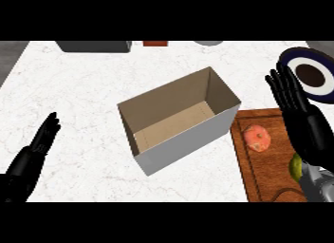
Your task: Pick the pear from the cutting board and place it in the cardboard box
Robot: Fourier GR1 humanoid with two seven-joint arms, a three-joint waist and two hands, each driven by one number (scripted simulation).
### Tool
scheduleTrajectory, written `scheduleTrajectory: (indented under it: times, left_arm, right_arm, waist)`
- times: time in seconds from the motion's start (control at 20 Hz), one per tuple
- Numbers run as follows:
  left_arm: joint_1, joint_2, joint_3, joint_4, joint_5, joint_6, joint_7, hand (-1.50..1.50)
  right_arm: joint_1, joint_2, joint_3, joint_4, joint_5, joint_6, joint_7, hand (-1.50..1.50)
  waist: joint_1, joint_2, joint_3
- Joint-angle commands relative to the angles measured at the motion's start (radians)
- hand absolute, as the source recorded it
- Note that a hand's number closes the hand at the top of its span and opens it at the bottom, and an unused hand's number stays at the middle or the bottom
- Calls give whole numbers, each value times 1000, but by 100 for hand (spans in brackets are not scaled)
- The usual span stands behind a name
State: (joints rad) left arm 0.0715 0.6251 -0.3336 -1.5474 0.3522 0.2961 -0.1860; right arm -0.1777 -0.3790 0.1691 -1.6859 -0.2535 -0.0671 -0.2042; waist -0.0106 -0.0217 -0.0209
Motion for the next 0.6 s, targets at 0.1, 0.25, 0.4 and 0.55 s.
scheduleTrajectory:
  times: [0.1, 0.25, 0.4, 0.55]
  left_arm:
    - [-3, 47, 82, 59, -39, 85, 28, 0]
    - [7, 98, 140, 118, -69, 156, 58, 0]
    - [-20, 99, 125, 138, -65, 145, 114, 0]
    - [-38, 96, 111, 156, -82, 151, 135, 0]
  right_arm:
    - [189, 82, -125, 44, -327, 137, -61, -150]
    - [254, 143, -196, 131, -535, 215, -33, -150]
    - [339, -134, -147, 272, -42, 274, -284, -150]
    - [372, 49, -193, 406, -364, 435, -347, -150]
  waist:
    - [-24, 23, 29]
    - [-40, 38, 45]
    - [-31, 42, 32]
    - [-29, 41, 37]
